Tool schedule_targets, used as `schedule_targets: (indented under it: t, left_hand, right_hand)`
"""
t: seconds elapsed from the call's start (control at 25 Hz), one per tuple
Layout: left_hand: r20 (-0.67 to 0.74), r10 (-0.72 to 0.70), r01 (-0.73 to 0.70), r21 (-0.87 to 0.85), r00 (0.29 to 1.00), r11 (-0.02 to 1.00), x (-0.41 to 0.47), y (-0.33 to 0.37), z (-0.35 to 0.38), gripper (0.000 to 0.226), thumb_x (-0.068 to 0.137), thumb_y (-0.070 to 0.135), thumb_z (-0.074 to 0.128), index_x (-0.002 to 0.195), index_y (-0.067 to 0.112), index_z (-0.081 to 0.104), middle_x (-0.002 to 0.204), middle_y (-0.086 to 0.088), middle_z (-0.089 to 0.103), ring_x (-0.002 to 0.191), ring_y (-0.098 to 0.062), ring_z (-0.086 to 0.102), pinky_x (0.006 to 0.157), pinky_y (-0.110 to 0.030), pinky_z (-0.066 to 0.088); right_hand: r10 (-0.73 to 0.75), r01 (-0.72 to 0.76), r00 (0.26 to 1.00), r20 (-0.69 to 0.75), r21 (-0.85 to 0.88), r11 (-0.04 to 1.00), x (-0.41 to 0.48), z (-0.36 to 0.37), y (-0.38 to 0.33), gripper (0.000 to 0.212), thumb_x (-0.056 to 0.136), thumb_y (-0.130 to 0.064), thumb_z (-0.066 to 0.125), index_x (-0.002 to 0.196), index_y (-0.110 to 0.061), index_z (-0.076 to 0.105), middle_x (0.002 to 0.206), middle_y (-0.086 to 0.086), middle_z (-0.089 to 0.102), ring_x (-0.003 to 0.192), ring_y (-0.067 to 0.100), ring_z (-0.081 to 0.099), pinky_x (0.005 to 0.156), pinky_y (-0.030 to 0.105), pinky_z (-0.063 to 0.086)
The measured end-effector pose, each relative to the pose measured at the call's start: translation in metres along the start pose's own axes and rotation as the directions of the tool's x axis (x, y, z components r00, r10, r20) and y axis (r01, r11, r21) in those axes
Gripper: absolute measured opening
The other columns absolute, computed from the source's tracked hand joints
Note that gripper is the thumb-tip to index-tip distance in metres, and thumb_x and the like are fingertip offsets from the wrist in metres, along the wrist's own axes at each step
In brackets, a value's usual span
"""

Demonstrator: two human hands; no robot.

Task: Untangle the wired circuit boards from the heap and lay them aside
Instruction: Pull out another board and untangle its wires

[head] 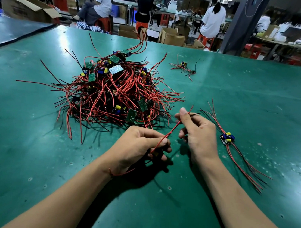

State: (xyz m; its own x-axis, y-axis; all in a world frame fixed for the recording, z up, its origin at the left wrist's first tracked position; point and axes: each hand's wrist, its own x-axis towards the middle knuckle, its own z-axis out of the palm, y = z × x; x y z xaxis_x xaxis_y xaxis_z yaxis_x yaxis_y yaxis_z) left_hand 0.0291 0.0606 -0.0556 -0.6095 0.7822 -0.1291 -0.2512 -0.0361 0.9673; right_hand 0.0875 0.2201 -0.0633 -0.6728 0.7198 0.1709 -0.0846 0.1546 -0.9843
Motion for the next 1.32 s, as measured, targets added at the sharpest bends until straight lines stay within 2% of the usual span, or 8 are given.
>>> schedule_targets:
  t: [0.16,0.4,0.56,0.72,0.84,0.96,1.24,1.32]
  left_hand:
    - [-0.008,0.015,-0.015,0.029,1.0,0.999,-0.001,-0.002,0.0,0.01,0.091,0.007,0.062,0.09,0.0,0.07,0.075,-0.014,0.071,0.053,-0.02,0.064,0.055,-0.024,0.049]
    - [-0.089,0.043,-0.045,-0.021,0.995,0.999,0.001,-0.007,0.004,0.015,0.094,0.012,0.062,0.094,0.001,0.072,0.067,-0.011,0.066,0.049,-0.019,0.061,0.045,-0.022,0.049]
    - [-0.13,0.048,-0.055,-0.05,0.99,0.997,0.0,-0.005,0.006,0.015,0.092,0.011,0.065,0.079,0.01,0.074,0.067,-0.01,0.066,0.046,-0.019,0.06,0.044,-0.028,0.052]
    - [-0.153,0.041,-0.056,-0.1,0.987,0.993,-0.001,-0.005,0.006,0.021,0.089,0.007,0.067,0.069,0.009,0.072,0.061,-0.011,0.064,0.045,-0.018,0.06,0.045,-0.027,0.052]
    - [-0.158,0.006,-0.029,-0.143,0.987,0.989,0.003,-0.004,0.004,0.018,0.09,0.002,0.063,0.072,0.003,0.067,0.058,-0.011,0.061,0.044,-0.018,0.058,0.046,-0.024,0.052]
    - [-0.12,-0.026,0.009,-0.14,0.992,0.99,0.003,-0.001,0.001,0.014,0.088,0.005,0.064,0.075,0.001,0.066,0.056,-0.01,0.061,0.044,-0.018,0.059,0.046,-0.021,0.051]
    - [-0.067,-0.014,0.005,-0.126,0.998,0.992,0.001,-0.002,0.0,0.013,0.09,0.006,0.063,0.079,-0.001,0.067,0.057,-0.009,0.061,0.047,-0.018,0.059,0.048,-0.021,0.051]
    - [-0.065,-0.004,-0.003,-0.116,0.998,0.993,0.002,-0.002,0.0,0.012,0.09,0.006,0.063,0.081,-0.001,0.067,0.058,-0.009,0.061,0.048,-0.017,0.059,0.05,-0.021,0.052]
  right_hand:
    - [0.022,-0.03,0.998,0.061,0.141,0.99,-0.003,0.003,-0.001,0.032,0.096,-0.038,0.065,0.07,-0.024,0.076,0.047,-0.005,0.048,0.038,0.009,0.044,0.04,0.016,0.034]
    - [0.161,-0.211,0.972,0.172,0.326,0.922,-0.007,0.008,-0.008,0.029,0.088,-0.036,0.069,0.07,-0.014,0.071,0.054,-0.004,0.052,0.038,0.006,0.038,0.038,0.015,0.029]
    - [0.25,-0.383,0.872,0.42,0.268,0.884,-0.019,0.011,-0.009,0.028,0.078,-0.039,0.075,0.087,-0.012,0.075,0.063,0.002,0.057,0.042,0.007,0.046,0.039,0.017,0.042]
    - [0.23,-0.392,0.799,0.555,0.191,0.9,-0.024,0.013,-0.003,0.032,0.086,-0.037,0.072,0.105,-0.012,0.076,0.088,0.015,0.063,0.062,0.015,0.054,0.052,0.025,0.052]
    - [0.162,-0.289,0.865,0.475,0.207,0.935,-0.02,0.012,0.001,0.037,0.091,-0.039,0.069,0.101,-0.004,0.075,0.074,0.008,0.066,0.054,0.01,0.058,0.049,0.022,0.052]
    - [-0.017,0.0,0.965,0.262,0.065,0.998,-0.01,0.006,0.004,0.033,0.091,-0.04,0.067,0.09,-0.008,0.076,0.046,-0.017,0.053,0.04,-0.003,0.046,0.044,0.005,0.035]
    - [-0.155,0.155,0.988,0.012,0.021,0.988,0.002,0.003,0.01,0.03,0.089,-0.044,0.069,0.078,-0.018,0.076,0.047,-0.017,0.051,0.044,-0.001,0.044,0.047,0.008,0.032]
    - [-0.128,0.127,0.992,-0.015,-0.072,0.989,0.002,0.005,0.012,0.039,0.092,-0.051,0.064,0.075,-0.019,0.075,0.053,-0.011,0.05,0.048,0.006,0.038,0.051,0.023,0.032]
